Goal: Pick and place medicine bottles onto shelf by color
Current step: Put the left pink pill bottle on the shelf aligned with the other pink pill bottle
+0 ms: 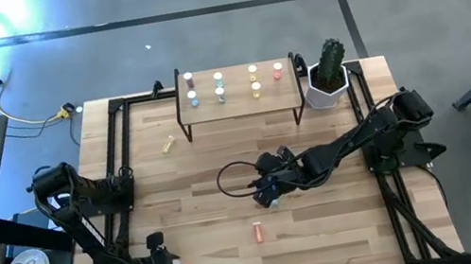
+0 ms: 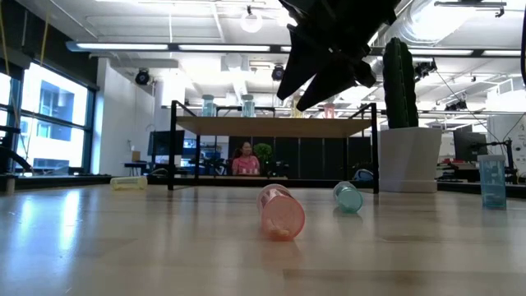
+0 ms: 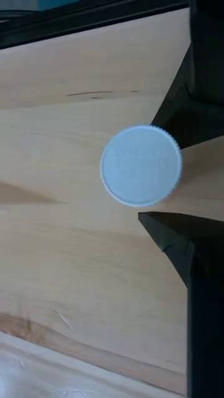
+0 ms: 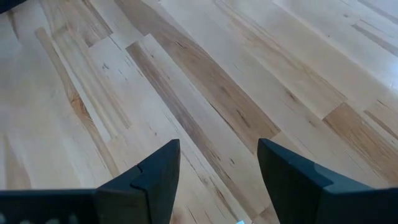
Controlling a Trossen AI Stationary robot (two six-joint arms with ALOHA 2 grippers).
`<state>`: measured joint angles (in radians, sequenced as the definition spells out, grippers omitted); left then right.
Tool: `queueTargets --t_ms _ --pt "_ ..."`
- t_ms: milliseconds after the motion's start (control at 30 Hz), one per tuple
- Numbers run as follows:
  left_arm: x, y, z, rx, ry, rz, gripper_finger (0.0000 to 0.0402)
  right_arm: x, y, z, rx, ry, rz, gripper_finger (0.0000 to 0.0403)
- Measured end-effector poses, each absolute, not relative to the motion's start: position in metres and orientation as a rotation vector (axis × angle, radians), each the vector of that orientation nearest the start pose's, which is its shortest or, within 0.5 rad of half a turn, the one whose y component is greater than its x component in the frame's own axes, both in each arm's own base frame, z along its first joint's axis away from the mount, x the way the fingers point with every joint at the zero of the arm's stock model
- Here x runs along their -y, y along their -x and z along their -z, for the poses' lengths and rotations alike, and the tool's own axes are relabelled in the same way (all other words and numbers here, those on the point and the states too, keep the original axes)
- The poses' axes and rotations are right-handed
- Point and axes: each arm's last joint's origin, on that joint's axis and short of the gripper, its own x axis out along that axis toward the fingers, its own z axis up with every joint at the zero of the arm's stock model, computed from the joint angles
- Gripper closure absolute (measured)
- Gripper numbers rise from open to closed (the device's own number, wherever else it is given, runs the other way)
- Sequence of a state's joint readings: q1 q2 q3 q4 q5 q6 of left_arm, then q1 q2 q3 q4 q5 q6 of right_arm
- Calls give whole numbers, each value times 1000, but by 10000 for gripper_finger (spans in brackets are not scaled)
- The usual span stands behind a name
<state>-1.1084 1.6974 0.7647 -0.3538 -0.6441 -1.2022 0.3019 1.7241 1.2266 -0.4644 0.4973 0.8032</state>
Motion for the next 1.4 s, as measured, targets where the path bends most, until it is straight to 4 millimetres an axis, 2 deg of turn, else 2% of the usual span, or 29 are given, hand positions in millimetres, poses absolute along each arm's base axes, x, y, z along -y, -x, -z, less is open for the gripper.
queueTargets --t_ms 333,667,800,1033,1267,1400 --pt "236 -138 -117 -858 122 -140 307 -93 -346 -224 -744 -374 512 197" --pt "224 -142 -134 -853 133 -177 309 -93 -346 -224 -739 -377 510 197" --pt "213 -147 -143 -865 117 -203 309 -94 -348 -226 -719 -389 502 197" --pt "192 -166 -162 -888 76 -173 309 -96 -354 -230 -666 -357 448 197" --pt "161 -190 -182 -899 51 -148 309 -99 -361 -238 -612 -281 328 197" --pt "141 -204 -193 -872 33 -126 309 -103 -366 -251 -586 -239 251 197"
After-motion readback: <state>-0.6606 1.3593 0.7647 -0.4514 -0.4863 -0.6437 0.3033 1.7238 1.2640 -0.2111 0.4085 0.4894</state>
